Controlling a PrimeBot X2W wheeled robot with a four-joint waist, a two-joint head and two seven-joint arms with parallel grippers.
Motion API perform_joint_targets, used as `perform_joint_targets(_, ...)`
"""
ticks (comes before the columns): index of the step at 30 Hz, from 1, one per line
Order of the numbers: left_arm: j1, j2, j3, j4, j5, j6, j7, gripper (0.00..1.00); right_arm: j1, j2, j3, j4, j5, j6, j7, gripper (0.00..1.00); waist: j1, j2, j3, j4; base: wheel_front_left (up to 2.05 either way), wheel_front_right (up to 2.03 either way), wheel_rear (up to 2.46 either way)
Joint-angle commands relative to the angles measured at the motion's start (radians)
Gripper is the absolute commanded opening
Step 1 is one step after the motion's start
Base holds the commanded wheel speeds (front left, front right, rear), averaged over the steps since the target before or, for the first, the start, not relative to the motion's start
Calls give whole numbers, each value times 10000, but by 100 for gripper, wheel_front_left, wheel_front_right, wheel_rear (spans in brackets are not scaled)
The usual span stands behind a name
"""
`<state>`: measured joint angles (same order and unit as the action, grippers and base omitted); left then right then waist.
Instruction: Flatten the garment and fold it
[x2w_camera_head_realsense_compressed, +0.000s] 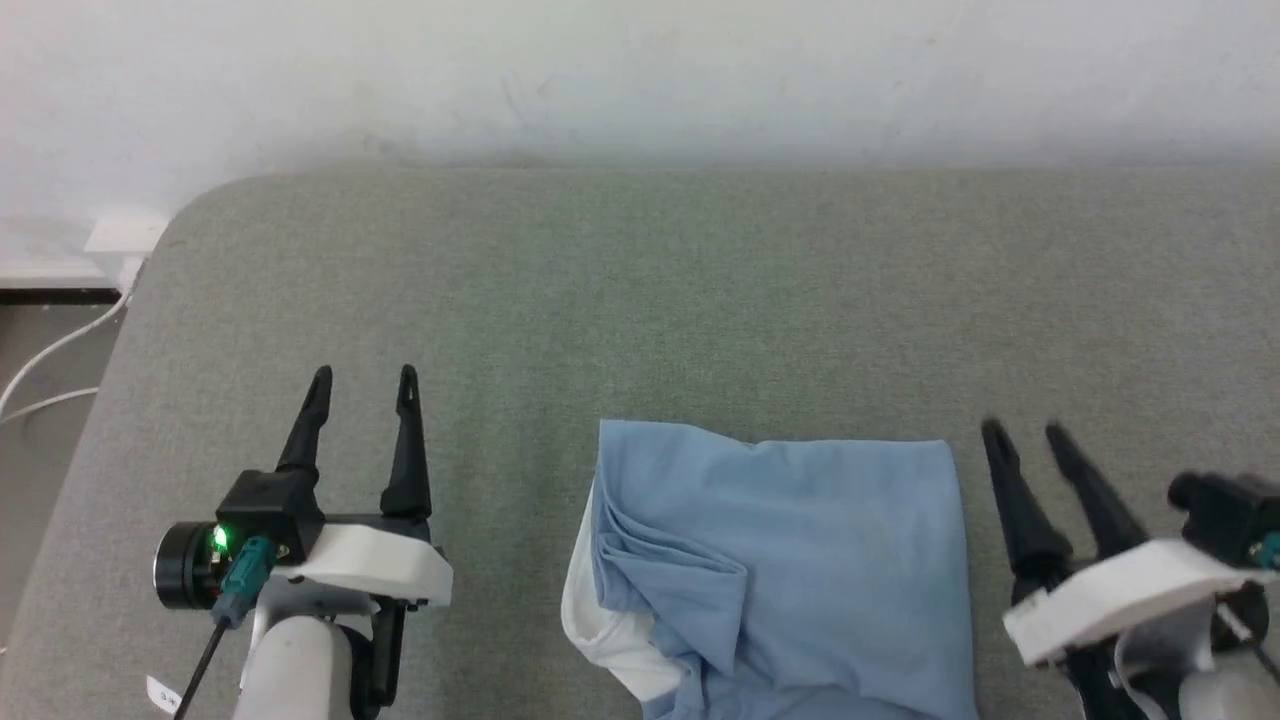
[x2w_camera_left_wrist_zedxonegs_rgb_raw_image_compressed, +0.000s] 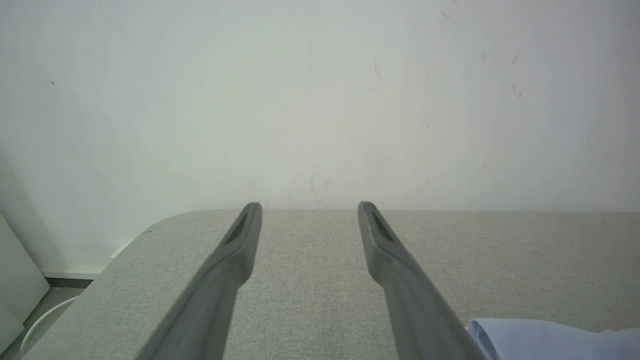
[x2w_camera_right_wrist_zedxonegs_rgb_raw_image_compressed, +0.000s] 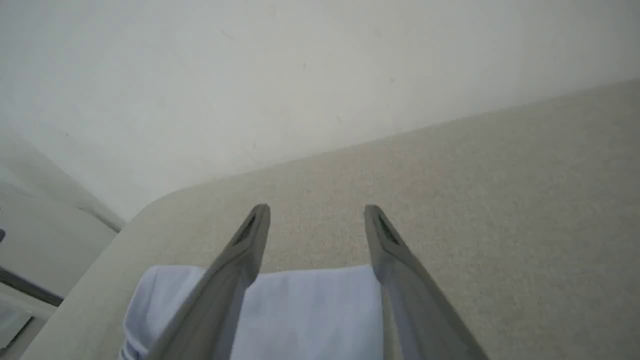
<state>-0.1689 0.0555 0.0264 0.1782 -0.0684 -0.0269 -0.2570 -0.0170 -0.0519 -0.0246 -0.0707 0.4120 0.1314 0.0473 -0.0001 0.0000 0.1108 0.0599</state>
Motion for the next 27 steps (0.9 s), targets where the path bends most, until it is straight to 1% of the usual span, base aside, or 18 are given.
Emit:
perform_joint_targets(1, 84, -39, 30, -46, 78, -56, -47, 100, 226, 16, -125, 303, 388, -7, 180, 100, 1, 0, -49, -40, 0, 0, 0)
perform_joint_targets(5, 108, -41, 14, -52, 81, -77, -47, 100, 635, 16, -456, 1352, 1397, -7, 971, 100, 1, 0, -71, -16, 0, 0, 0)
perform_joint_targets(9, 119, -43, 4, -13, 83, -107, -47, 100, 720, 16, -481, 2194, 2405, -7, 1827, 100, 1, 0, -85, 58, 0, 0, 0)
perform_joint_targets(12, 129, -44, -4, 8, 93, -113, -47, 100, 687, 16, -359, 2694, 2903, -7, 2440, 100, 1, 0, -83, 111, 0, 0, 0)
perform_joint_targets(15, 135, -45, -16, 30, 105, -112, -47, 100, 621, 16, -272, 3129, 2794, -7, 3063, 100, 1, 0, -66, 142, 0, 0, 0)
perform_joint_targets(20, 87, -47, -19, 62, 94, -105, -47, 100, 328, 16, -70, 3585, 2582, -7, 3787, 100, 1, 0, -11, 170, 0, 0, 0)
perform_joint_targets(21, 79, -47, -17, 69, 90, -103, -47, 100, 271, 16, 16, 3626, 2590, -7, 3932, 55, 1, 0, 0, 163, 0, 0, 0)
perform_joint_targets(22, 73, -47, -15, 74, 85, -101, -47, 100, 210, 16, 66, 3639, 2552, -7, 4013, 39, 1, 0, 12, 155, 0, 0, 0)
perform_joint_targets(24, 63, -48, -3, 72, 69, -93, -47, 100, 46, 16, 115, 3603, 2274, -7, 4112, 0, 1, 0, 51, 116, 0, 0, 0)
perform_joint_targets(27, 68, -49, 72, 3, 43, -46, -47, 100, -289, 16, 178, 3322, 1504, -7, 4344, 0, 1, 0, 144, -30, 0, 0, 0)
